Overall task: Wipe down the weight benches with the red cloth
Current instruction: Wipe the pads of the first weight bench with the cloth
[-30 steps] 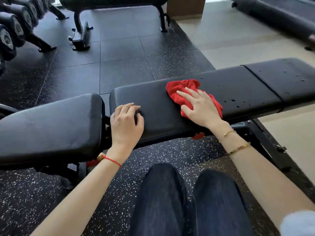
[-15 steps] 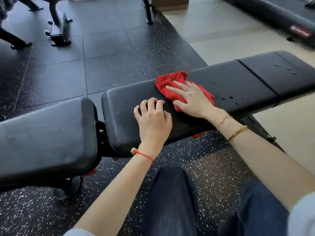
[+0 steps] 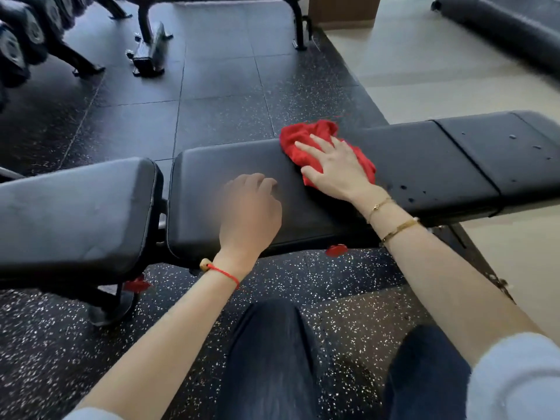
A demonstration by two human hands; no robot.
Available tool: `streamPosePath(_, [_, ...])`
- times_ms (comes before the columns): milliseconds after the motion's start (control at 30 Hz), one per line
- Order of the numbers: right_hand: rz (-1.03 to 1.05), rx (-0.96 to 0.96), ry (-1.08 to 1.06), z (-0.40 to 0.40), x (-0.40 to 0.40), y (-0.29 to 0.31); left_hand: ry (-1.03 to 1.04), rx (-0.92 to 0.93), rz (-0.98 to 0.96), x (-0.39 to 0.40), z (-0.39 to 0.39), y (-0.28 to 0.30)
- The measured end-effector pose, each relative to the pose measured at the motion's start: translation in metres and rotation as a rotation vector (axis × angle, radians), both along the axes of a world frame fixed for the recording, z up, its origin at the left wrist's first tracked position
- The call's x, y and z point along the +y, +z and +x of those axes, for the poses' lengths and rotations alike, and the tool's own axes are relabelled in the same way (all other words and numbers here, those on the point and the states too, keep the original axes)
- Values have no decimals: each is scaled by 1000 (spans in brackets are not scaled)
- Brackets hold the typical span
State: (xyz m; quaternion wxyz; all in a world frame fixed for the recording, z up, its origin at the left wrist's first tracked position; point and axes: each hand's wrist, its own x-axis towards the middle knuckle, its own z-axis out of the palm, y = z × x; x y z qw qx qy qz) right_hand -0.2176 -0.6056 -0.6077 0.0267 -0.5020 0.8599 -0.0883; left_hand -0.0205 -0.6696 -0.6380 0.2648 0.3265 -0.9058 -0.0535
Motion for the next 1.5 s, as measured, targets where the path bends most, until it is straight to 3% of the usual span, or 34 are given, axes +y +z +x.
streamPosePath(167, [-119, 3, 244, 17, 58, -8, 6, 59, -5, 0, 0, -2])
streamPosePath(300, [-78, -10, 137, -40, 80, -4, 18, 41, 0, 6, -1, 1])
streamPosePath(433, [18, -41, -34, -81, 51, 5, 22, 43, 26, 9, -2, 4])
streamPosePath(567, [1, -33, 91, -50, 38, -1, 30, 17, 62, 15, -2, 12])
streamPosePath(767, [-73, -3, 332, -24, 81, -9, 18, -16, 99, 21, 1, 25])
streamPosePath(1100, [-44, -14, 84, -61, 54, -1, 19, -34, 70, 18, 0, 22])
streamPosePath(1300, [-90, -36, 278, -11, 63, -3, -2, -81, 33, 21, -2, 22])
streamPosePath(1500, [-163, -36, 281, -40, 106, -11, 60, -106, 77, 31, -22, 23])
